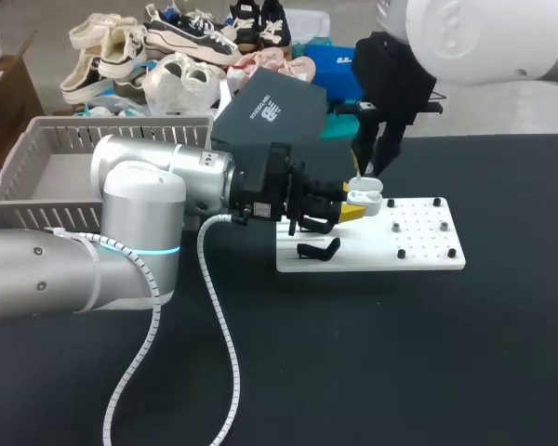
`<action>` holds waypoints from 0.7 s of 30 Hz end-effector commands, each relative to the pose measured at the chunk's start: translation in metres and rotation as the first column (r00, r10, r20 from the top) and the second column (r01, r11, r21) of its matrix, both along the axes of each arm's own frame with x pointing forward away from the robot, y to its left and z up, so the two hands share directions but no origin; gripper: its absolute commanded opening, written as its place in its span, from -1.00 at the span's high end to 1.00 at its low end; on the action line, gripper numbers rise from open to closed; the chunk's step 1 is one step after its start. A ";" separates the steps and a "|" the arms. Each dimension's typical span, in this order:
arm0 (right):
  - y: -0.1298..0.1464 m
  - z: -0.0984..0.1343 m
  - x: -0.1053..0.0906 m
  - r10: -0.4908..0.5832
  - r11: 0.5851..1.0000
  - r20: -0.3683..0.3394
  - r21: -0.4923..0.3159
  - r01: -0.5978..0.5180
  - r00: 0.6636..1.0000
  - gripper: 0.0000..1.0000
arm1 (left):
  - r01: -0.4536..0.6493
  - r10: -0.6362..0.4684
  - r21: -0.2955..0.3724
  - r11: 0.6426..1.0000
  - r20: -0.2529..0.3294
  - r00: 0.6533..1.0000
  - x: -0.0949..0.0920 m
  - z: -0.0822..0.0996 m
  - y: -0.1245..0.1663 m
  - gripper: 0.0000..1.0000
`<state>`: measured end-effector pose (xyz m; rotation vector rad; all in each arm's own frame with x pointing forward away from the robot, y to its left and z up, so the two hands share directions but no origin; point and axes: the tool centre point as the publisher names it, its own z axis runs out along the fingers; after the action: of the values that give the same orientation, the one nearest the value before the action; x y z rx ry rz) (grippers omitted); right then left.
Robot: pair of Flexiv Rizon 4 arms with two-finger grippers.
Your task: Pick up each earbud case from the left stands, insert the matching earbuds, close the lid, and place the case in the box.
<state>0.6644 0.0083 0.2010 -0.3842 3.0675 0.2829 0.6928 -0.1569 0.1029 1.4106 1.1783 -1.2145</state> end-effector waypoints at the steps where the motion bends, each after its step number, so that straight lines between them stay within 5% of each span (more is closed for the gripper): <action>1: 0.001 0.000 0.001 0.000 1.000 -0.003 -0.003 0.000 1.000 1.00 | -0.001 0.001 0.001 1.000 0.001 1.000 0.000 0.000 0.000 1.00; 7: 0.005 -0.013 0.001 -0.035 0.992 0.005 -0.119 0.035 0.999 1.00 | -0.001 0.001 0.001 1.000 0.001 1.000 0.000 0.000 0.000 1.00; 21: 0.004 -0.024 -0.001 -0.081 0.986 0.004 -0.149 0.080 0.997 1.00 | -0.001 0.001 0.001 1.000 0.001 1.000 0.000 0.000 0.000 1.00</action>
<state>0.6641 0.0134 0.1785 -0.2734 3.1104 0.0538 0.6928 -0.1569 0.1029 1.4106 1.1783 -1.2145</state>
